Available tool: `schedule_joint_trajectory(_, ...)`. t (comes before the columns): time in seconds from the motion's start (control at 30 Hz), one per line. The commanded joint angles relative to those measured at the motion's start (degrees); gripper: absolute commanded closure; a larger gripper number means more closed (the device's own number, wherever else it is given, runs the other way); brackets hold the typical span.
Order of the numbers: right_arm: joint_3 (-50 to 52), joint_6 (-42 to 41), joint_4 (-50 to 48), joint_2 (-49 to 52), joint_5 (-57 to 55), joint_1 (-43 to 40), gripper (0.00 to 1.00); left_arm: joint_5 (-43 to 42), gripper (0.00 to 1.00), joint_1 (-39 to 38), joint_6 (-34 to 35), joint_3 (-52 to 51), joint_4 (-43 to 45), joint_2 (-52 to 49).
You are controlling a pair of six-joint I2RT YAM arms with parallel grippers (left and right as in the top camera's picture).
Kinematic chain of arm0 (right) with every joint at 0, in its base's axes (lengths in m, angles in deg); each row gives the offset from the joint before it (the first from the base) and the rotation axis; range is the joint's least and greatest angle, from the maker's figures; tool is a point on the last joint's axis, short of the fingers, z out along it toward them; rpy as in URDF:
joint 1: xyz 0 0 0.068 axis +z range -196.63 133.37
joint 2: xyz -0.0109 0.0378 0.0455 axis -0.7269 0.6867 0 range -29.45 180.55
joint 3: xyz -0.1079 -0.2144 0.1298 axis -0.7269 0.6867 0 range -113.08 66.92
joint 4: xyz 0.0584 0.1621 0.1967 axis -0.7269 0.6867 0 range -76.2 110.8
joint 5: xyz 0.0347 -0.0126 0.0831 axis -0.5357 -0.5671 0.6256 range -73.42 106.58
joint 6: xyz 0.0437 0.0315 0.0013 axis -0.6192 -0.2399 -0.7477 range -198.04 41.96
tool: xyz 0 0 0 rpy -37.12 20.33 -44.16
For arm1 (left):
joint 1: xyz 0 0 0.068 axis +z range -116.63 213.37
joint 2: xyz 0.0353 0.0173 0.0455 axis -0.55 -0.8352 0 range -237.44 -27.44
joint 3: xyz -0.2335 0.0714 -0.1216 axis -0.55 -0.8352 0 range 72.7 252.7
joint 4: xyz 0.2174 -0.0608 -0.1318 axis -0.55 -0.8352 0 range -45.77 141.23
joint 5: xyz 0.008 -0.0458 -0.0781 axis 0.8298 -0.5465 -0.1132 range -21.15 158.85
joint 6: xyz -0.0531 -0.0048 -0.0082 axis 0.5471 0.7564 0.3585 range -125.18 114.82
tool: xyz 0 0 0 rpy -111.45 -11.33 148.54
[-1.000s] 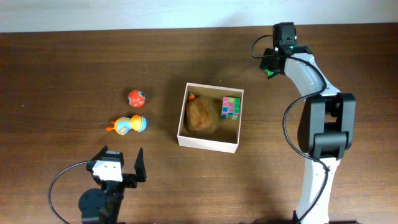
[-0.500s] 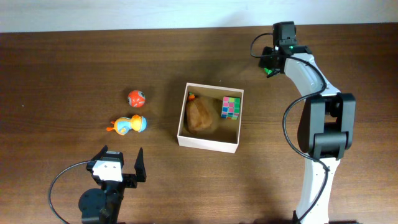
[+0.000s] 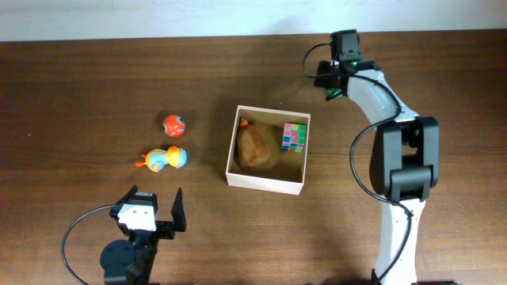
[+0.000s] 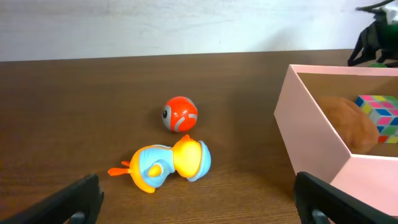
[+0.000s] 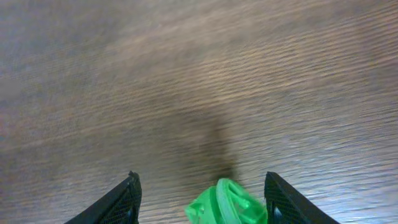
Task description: Pack container
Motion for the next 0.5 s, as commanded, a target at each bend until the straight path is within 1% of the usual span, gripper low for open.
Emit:
schedule_joint_trajectory(0.0,-0.85,0.48,0.48,1.44,0.44,0.42,0.42,-0.59,0.01,0.39,-1.11,-0.26,0.00,0.55)
schedule_joint_trajectory(0.3,-0.85,1.55,2.43,1.44,-0.59,0.39,0.43,-0.59,0.01,0.39,-1.09,-0.26,0.00,0.55)
schedule_joint_trajectory(0.33,-0.85,1.55,2.75,1.44,-0.66,0.39,0.44,-0.59,0.01,0.39,-1.09,-0.26,0.00,0.55)
schedule_joint_trajectory(0.37,-0.85,1.53,3.02,1.44,-1.05,0.39,0.48,-0.59,0.01,0.39,-1.09,-0.26,0.00,0.55)
schedule_joint_trajectory(0.47,-0.85,1.57,3.78,1.44,-2.36,0.39,0.49,-0.59,0.01,0.39,-1.09,-0.26,0.00,0.55)
